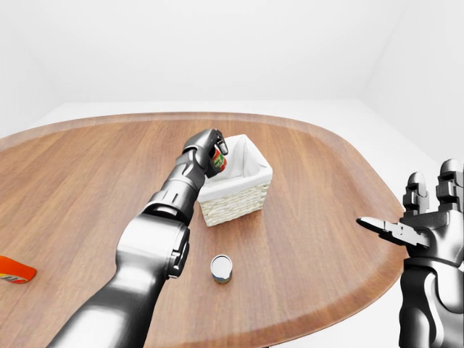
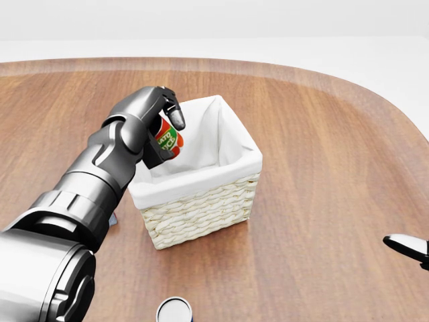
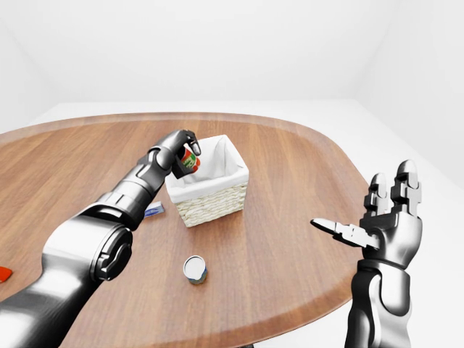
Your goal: Pick up the tomato sauce, and put it in the basket.
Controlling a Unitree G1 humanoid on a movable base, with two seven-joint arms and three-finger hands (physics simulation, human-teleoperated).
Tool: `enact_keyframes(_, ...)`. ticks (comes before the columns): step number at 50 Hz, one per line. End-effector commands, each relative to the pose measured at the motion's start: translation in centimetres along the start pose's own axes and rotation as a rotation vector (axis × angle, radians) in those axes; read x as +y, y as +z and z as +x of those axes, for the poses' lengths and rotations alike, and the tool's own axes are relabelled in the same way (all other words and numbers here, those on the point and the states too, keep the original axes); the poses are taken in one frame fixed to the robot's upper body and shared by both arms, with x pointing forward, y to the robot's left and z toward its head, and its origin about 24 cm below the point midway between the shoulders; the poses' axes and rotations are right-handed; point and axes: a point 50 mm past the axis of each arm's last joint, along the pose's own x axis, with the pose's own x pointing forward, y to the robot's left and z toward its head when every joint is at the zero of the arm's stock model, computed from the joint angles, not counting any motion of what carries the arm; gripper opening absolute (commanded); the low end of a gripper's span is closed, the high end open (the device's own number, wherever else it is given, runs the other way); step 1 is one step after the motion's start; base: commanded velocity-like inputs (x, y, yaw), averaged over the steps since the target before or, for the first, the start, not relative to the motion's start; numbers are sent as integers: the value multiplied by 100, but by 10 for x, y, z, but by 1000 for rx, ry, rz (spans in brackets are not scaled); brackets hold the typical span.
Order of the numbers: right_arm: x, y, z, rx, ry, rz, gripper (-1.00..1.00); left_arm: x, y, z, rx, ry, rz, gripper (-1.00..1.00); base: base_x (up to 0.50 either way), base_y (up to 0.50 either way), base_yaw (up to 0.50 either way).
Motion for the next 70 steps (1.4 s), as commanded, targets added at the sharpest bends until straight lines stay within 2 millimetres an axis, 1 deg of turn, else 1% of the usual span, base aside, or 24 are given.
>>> enact_keyframes(1, 0, -2, 0, 8, 2, -1, 100, 2, -1, 0, 1, 27, 15, -100, 0, 0, 0)
enact_keyframes(8, 0, -4, -1, 17, 2, 0, 100, 4, -1, 0, 0, 33, 14, -100, 0, 0, 0)
enact_keyframes(9, 0, -4, 0, 18, 2, 0, 100, 4, -1, 0, -1, 35, 14, -15, 0, 0, 0)
enact_keyframes(10, 0, -5, 0, 20, 2, 0, 100, 4, 0, 0, -2, 37, 11, 100, 0, 0, 0)
enact_keyframes(21, 0, -8, -1, 32, 3, 0, 100, 2, -2, 0, 2, 29, -3, 100, 0, 0, 0)
enact_keyframes(28, 0, -5, -1, 22, 3, 1, 100, 1, 0, 0, -1, 27, 0, 100, 0, 0, 0)
enact_keyframes(32, 0, -2, 2, 7, 4, 1, 100, 5, 0, 0, -3, 32, -1, 100, 0, 0, 0)
enact_keyframes(41, 1, -2, 3, 5, 5, 1, 100, 5, 0, 0, -2, 36, -3, 100, 0, 0, 0)
enact_keyframes(43, 1, -1, 3, 2, 5, 1, 100, 14, 5, 0, -14, 103, 20, 100, 0, 0, 0)
enact_keyframes(45, 1, 1, 3, -4, 5, 1, 100, 20, 9, 0, -25, 107, 22, 100, 0, 0, 0)
enact_keyframes(47, 1, -3, 2, 9, 6, 1, 100, 27, 14, 0, -37, 120, 25, 100, 0, 0, 0)
enact_keyframes(48, 2, 1, 2, -7, 6, 1, 100, 29, 16, 0, -43, 127, 16, 100, 0, 0, 0)
enact_keyframes(49, 1, -4, 1, 15, 6, 2, 100, 33, 19, -1, -52, 140, 4, 100, 0, 0, 0)
enact_keyframes(51, 2, 0, 2, -4, 6, 1, 100, 36, 22, -1, -60, 163, 7, 100, 0, 0, 0)
enact_keyframes(54, 4, 1, 2, -5, 9, -1, 100, 41, 24, -2, -69, 197, -36, 100, 0, 0, 0)
enact_keyframes(55, 3, -4, 1, 15, 10, -2, 100, 43, 27, -2, -99, 205, -98, 100, 0, 0, 0)
enact_keyframes(56, 3, -6, 1, 24, 9, -1, 100, 43, 29, -3, -121, 201, -118, 100, 0, 0, 0)
enact_keyframes(58, 4, -1, 2, 1, 9, -2, 100, 46, 29, -3, -134, 221, -148, 100, 0, 0, 0)
enact_keyframes(60, 4, -1, 2, 0, 10, -3, 100, 51, 31, -4, -170, 233, -198, 100, 0, 0, 0)
enact_keyframes(63, 3, -4, 2, 13, 10, -3, 100, 56, 33, -6, -210, 252, -221, 100, 0, 0, 0)
enact_keyframes(67, 5, -3, 2, 10, 14, -7, 100, 63, 36, -11, -255, 277, -240, 100, 0, 0, 0)
enact_keyframes(68, 5, -3, 2, 8, 14, -7, 100, 70, 38, -14, -271, 316, -234, 100, 0, 0, 0)
enact_keyframes(70, 5, -4, 2, 14, 15, -9, 100, 76, 42, -21, -298, 326, -240, 100, 0, 0, 0)
